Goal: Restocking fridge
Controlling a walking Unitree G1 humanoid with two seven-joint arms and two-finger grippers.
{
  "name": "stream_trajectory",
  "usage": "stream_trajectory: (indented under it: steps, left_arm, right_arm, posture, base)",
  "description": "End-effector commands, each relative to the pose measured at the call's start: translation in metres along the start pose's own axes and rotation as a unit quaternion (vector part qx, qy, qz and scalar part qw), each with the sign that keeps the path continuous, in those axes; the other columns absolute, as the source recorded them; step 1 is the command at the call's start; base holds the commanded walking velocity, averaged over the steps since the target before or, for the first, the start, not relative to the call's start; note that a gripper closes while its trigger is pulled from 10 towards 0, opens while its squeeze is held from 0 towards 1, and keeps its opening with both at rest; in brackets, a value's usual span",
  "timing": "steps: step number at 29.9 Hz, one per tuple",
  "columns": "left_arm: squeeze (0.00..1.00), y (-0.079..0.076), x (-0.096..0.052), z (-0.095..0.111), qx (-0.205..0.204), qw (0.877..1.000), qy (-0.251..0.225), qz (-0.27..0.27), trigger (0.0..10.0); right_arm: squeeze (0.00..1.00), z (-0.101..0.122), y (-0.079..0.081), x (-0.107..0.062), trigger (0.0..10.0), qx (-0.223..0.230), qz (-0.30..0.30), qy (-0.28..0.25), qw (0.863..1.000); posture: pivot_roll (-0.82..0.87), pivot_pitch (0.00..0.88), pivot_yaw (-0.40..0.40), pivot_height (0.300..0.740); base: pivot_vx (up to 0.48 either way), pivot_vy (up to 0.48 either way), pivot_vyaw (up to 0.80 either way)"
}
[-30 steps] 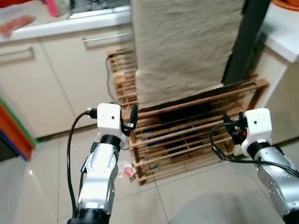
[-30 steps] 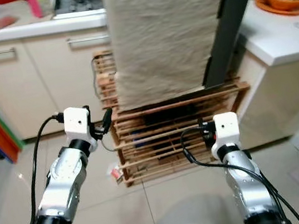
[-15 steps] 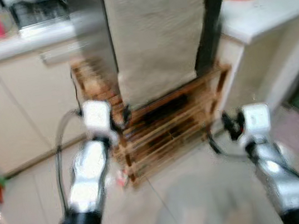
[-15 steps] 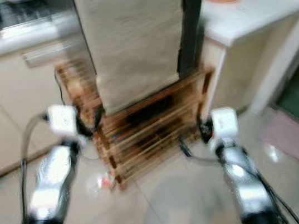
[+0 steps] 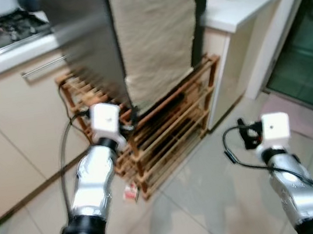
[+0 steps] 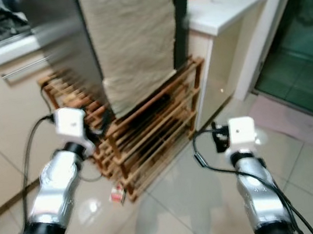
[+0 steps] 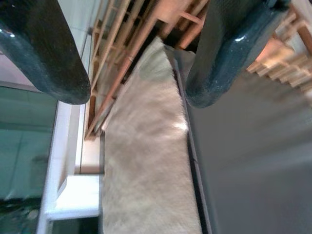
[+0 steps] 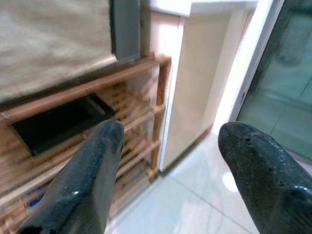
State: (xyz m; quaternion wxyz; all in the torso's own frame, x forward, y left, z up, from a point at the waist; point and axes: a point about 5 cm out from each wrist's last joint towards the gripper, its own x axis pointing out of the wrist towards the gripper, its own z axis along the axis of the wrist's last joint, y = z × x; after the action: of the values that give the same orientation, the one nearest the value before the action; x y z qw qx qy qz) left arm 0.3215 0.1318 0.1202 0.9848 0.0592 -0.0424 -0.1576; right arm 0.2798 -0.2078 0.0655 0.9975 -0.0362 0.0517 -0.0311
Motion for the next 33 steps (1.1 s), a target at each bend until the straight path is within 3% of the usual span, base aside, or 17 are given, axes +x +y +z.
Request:
stream_trajectory:
  steps: [1,10,15,17,19,20,21,22,23,24,29,30,33]
  left_arm:
    - [0.00,0.009,-0.002,0.000,0.015,1.000,0.003,0.006,10.0]
    - [0.00,0.003,0.003,0.002,0.023,1.000,-0.004,-0.011,10.0]
    - [0.00,-0.003,0.004,0.003,0.021,0.999,-0.010,-0.027,10.0]
    - [0.00,-0.005,0.003,0.003,0.017,0.999,-0.014,-0.027,10.0]
    - [0.00,-0.005,0.003,0.003,0.016,0.999,-0.016,-0.026,10.0]
    - [0.00,-0.006,0.003,0.003,0.026,0.999,-0.011,-0.022,10.0]
    - [0.00,-0.008,0.003,0.005,0.028,0.999,-0.011,-0.024,10.0]
    - [0.00,-0.009,0.003,0.006,0.022,0.999,-0.014,-0.027,10.0]
    - [0.00,-0.010,0.004,0.009,0.012,0.999,-0.020,-0.028,10.0]
    - [0.00,-0.011,0.004,0.011,-0.001,0.999,-0.025,-0.030,10.0]
    - [0.00,-0.018,0.007,0.032,-0.011,0.996,-0.073,-0.048,10.0]
    - [0.00,-0.021,0.007,0.041,-0.023,0.994,-0.095,-0.047,10.0]
    - [0.00,-0.023,0.007,0.045,-0.037,0.993,-0.104,-0.044,10.0]
  right_arm:
    - [1.00,0.006,0.008,0.002,10.0,0.000,0.017,-0.015,1.000]
    - [1.00,0.017,0.000,0.004,10.0,-0.004,-0.032,-0.038,0.999]
    - [1.00,0.026,0.004,0.003,10.0,-0.037,-0.021,-0.064,0.997]
    - [0.97,0.041,0.004,0.002,10.0,-0.052,-0.048,-0.107,0.992]
    - [0.97,0.045,0.002,0.001,10.0,-0.057,-0.061,-0.118,0.990]
    - [0.44,0.051,-0.001,0.001,10.0,-0.061,-0.082,-0.130,0.986]
    - [0.34,0.058,-0.003,0.001,10.0,-0.063,-0.103,-0.140,0.983]
    - [0.34,0.060,-0.003,0.000,10.0,-0.063,-0.107,-0.143,0.982]
    - [0.15,0.061,-0.003,0.000,10.0,-0.062,-0.108,-0.144,0.982]
    - [0.05,0.060,-0.002,0.001,10.0,-0.059,-0.106,-0.142,0.982]
    - [0.04,0.058,0.001,0.003,10.0,-0.065,-0.099,-0.135,0.984]
    - [0.00,0.059,0.000,0.005,10.0,-0.071,-0.102,-0.137,0.983]
    - [0.00,0.062,-0.001,0.006,10.0,-0.077,-0.100,-0.145,0.981]
  posture:
    - [-0.02,0.000,-0.007,0.740]
    - [-0.03,0.000,-0.012,0.740]
    - [-0.04,0.000,-0.013,0.740]
    - [-0.03,0.000,-0.014,0.740]
    - [-0.03,0.000,-0.014,0.740]
    - [-0.03,0.000,-0.016,0.740]
    - [-0.03,0.000,-0.016,0.740]
    - [-0.03,0.000,-0.016,0.740]
    - [-0.03,0.000,-0.016,0.740]
    - [-0.03,0.000,-0.016,0.740]
    - [-0.03,0.000,-0.015,0.740]
    - [-0.04,0.000,-0.012,0.740]
    - [-0.04,0.000,-0.013,0.740]
  base:
    - [0.000,0.454,-0.63]
    - [0.000,0.442,-0.63]
    - [0.247,0.412,-0.65]
    - [0.000,0.345,-0.67]
    - [0.000,0.255,-0.68]
    - [0.000,0.000,0.00]
    - [0.000,0.000,0.00]
    - [0.000,0.000,0.00]
    - [0.000,0.000,0.00]
    - [0.000,0.000,0.00]
    - [0.253,0.000,0.00]
    - [0.480,0.000,0.00]
    - [0.480,0.000,0.00]
